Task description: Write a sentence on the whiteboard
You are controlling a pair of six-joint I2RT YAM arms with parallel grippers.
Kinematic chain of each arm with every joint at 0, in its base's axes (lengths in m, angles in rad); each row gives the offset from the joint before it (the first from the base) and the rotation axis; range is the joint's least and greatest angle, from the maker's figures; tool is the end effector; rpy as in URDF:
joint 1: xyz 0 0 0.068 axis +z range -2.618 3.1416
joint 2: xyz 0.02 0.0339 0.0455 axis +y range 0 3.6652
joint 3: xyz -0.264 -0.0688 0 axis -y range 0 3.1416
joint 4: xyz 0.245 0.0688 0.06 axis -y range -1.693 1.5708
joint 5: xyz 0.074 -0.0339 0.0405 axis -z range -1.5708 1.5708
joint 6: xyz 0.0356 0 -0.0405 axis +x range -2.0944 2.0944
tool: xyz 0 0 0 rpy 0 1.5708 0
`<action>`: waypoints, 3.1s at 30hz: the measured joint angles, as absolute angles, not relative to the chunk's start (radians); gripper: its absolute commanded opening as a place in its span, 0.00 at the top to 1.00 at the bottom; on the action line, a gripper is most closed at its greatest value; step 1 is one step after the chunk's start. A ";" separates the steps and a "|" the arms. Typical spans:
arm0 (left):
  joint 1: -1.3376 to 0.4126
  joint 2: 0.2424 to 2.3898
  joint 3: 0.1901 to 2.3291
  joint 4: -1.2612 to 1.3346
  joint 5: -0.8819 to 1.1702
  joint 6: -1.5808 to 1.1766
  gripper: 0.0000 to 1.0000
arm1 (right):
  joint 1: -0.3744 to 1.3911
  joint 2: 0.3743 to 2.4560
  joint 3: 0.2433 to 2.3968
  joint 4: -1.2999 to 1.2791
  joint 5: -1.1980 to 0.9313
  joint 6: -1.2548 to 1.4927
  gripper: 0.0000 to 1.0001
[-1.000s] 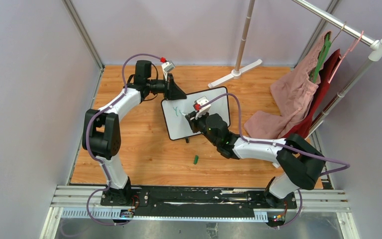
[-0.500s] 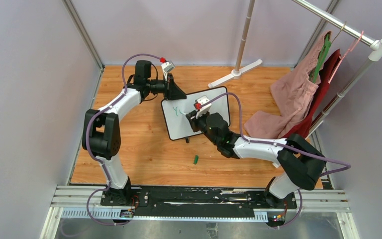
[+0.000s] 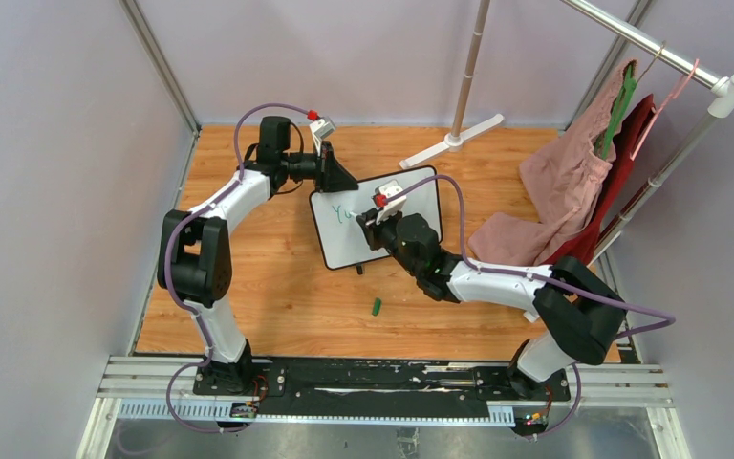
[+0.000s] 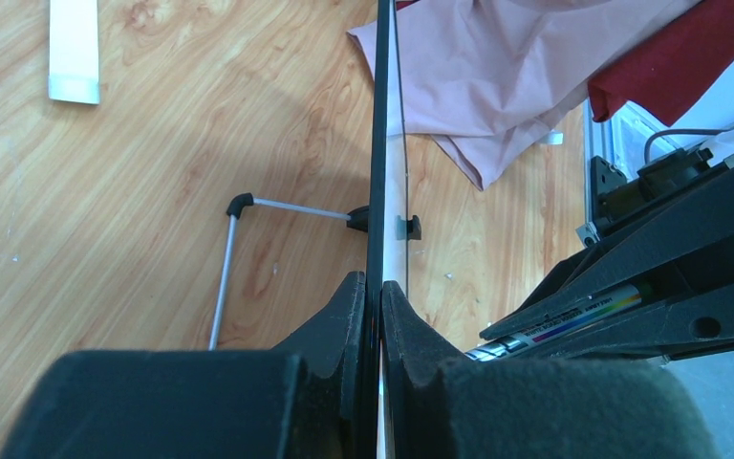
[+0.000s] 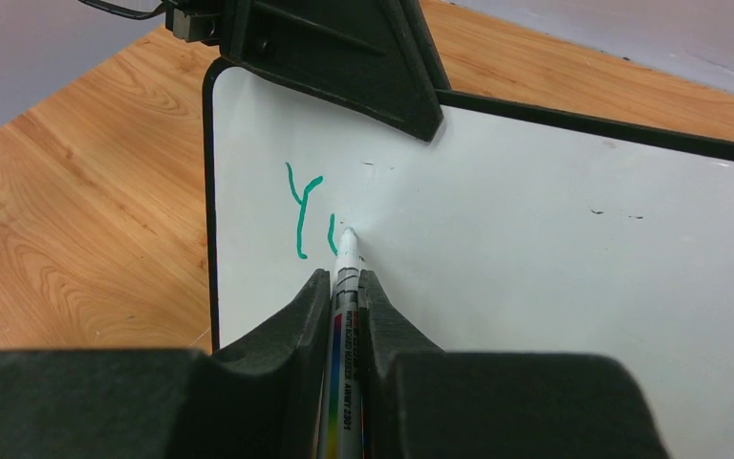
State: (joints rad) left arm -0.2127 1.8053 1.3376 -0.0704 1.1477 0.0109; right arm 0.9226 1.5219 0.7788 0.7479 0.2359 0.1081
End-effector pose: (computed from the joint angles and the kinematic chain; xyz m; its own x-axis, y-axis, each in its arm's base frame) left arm 0.3872 -0.1168 0.2680 -0.4916 0.1108 -0.8637 0.8574 0.2349 -0.4579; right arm 0.2099 0.2634 0.2561 -0.0655 0.0872 -0.9940 -0.6306 0.7684 0.1090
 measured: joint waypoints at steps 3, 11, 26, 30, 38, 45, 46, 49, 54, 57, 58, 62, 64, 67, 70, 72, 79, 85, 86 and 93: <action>-0.213 1.805 1.335 -0.063 1.148 0.009 1.00 | 0.922 1.525 0.783 0.748 0.235 0.108 1.00; -0.212 1.805 1.333 -0.057 1.148 0.004 1.00 | 0.922 1.542 0.810 0.748 0.218 0.109 1.00; -0.213 1.798 1.327 -0.054 1.146 0.000 1.00 | 0.922 1.486 0.799 0.728 0.228 0.105 1.00; -0.213 1.797 1.327 -0.054 1.145 0.000 1.00 | 0.920 1.433 0.794 0.727 0.240 0.099 1.00; -0.213 1.797 1.327 -0.054 1.145 0.000 1.00 | 0.902 1.426 0.793 0.723 0.245 0.094 1.00; -0.213 1.796 1.325 -0.054 1.144 0.000 1.00 | 0.900 1.457 0.793 0.722 0.244 0.094 1.00; -0.213 1.796 1.325 -0.054 1.144 0.000 1.00 | 0.900 1.460 0.793 0.722 0.244 0.094 1.00; -0.213 1.796 1.324 -0.053 1.144 0.000 1.00 | 0.900 1.467 0.793 0.722 0.244 0.094 1.00; -0.213 1.795 1.324 -0.053 1.144 0.000 1.00 | 0.900 1.472 0.793 0.721 0.243 0.094 1.00; -0.213 1.795 1.324 -0.053 1.144 0.000 1.00 | 0.900 1.475 0.793 0.722 0.238 0.094 1.00; -0.213 1.795 1.324 -0.053 1.144 0.000 1.00 | 0.900 1.477 0.793 0.722 0.236 0.094 1.00; -0.213 1.794 1.323 -0.053 1.144 0.000 1.00 | 0.900 1.488 0.793 0.720 0.235 0.094 1.00; -0.213 1.794 1.322 -0.053 1.144 0.000 1.00 | 0.900 1.491 0.793 0.719 0.235 0.094 1.00; -0.213 1.792 1.322 -0.053 1.143 0.000 1.00 | 0.900 1.491 0.793 0.718 0.235 0.095 1.00; -0.213 1.791 1.321 -0.053 1.142 0.000 1.00 | 0.900 1.491 0.793 0.718 0.235 0.095 1.00; -0.213 1.791 1.321 -0.053 1.141 0.000 1.00 | 0.900 1.491 0.791 0.718 0.235 0.095 1.00; -0.213 1.790 1.320 -0.053 1.137 -0.001 1.00 | 0.900 1.491 0.762 0.722 0.229 0.112 1.00; -0.212 1.790 1.318 -0.049 1.135 -0.001 1.00 | 0.900 1.486 0.736 0.730 0.226 0.118 1.00; -0.212 1.790 1.318 -0.049 1.135 -0.001 1.00 | 0.900 1.484 0.732 0.731 0.226 0.118 1.00; -0.212 1.790 1.316 -0.047 1.136 -0.004 1.00 | 0.899 1.467 0.711 0.723 0.241 0.117 1.00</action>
